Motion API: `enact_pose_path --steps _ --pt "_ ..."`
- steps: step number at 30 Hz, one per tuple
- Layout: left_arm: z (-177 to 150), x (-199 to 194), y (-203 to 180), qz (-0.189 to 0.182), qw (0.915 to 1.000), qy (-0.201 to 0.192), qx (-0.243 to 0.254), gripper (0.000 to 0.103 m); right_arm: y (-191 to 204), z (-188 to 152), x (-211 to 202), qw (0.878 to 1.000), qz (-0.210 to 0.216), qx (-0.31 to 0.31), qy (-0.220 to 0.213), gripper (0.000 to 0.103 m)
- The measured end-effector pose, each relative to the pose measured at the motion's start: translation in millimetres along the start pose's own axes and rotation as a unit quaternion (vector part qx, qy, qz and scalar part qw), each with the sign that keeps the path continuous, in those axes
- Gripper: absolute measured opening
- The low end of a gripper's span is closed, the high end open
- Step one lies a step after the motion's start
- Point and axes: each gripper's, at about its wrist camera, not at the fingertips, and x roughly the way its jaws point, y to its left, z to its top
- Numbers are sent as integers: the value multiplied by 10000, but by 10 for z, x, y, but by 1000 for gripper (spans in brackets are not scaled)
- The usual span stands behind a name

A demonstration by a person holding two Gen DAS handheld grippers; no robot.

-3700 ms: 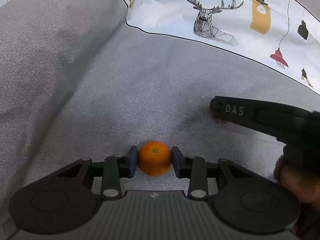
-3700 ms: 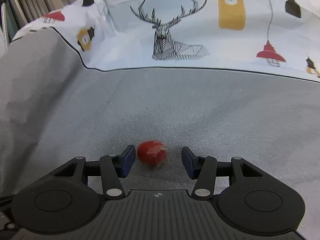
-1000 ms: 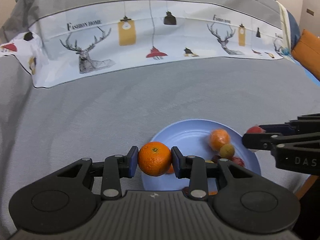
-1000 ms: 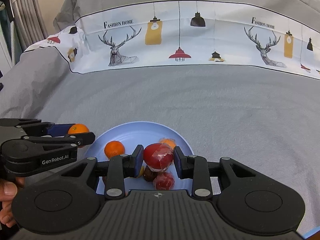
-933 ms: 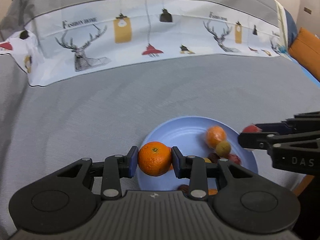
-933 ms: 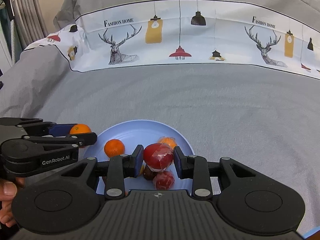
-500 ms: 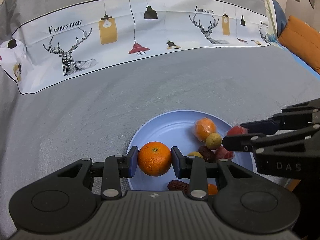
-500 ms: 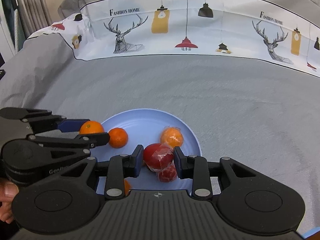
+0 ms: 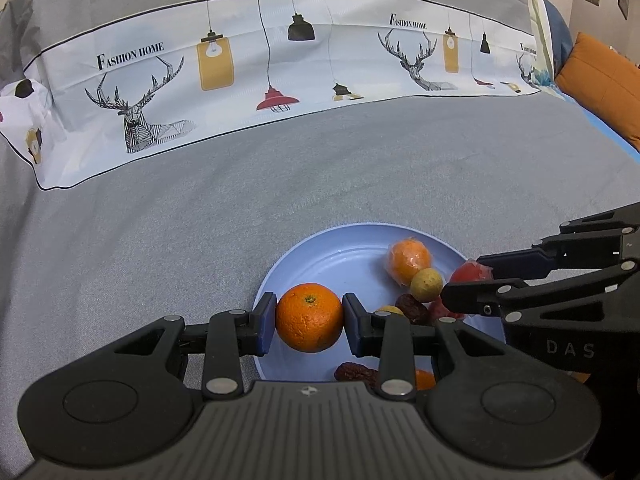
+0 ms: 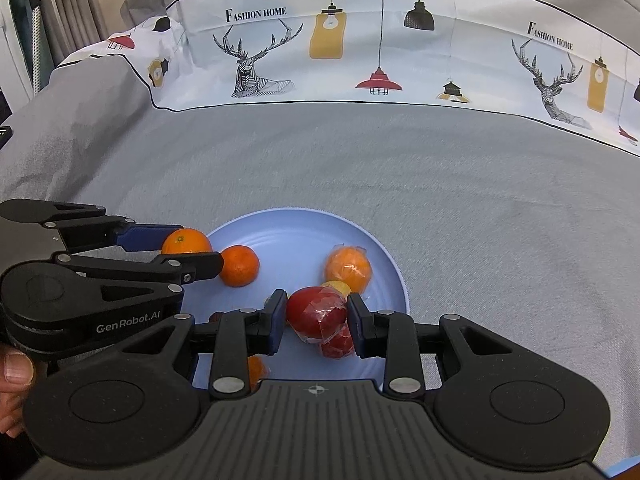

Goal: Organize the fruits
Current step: 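Carry the red fruit over the blue plate while the left tool carries the mandarin there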

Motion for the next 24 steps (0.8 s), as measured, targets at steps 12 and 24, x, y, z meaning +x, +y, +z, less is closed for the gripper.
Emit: enact_pose_path --steps 12,24 --pt "9 -8 3 -17 10000 -11 -15 39 21 -12 33 10000 54 -46 35 34" --pt "17 -13 19 -63 10000 -16 -44 39 51 -18 72 9999 66 -89 117 34"
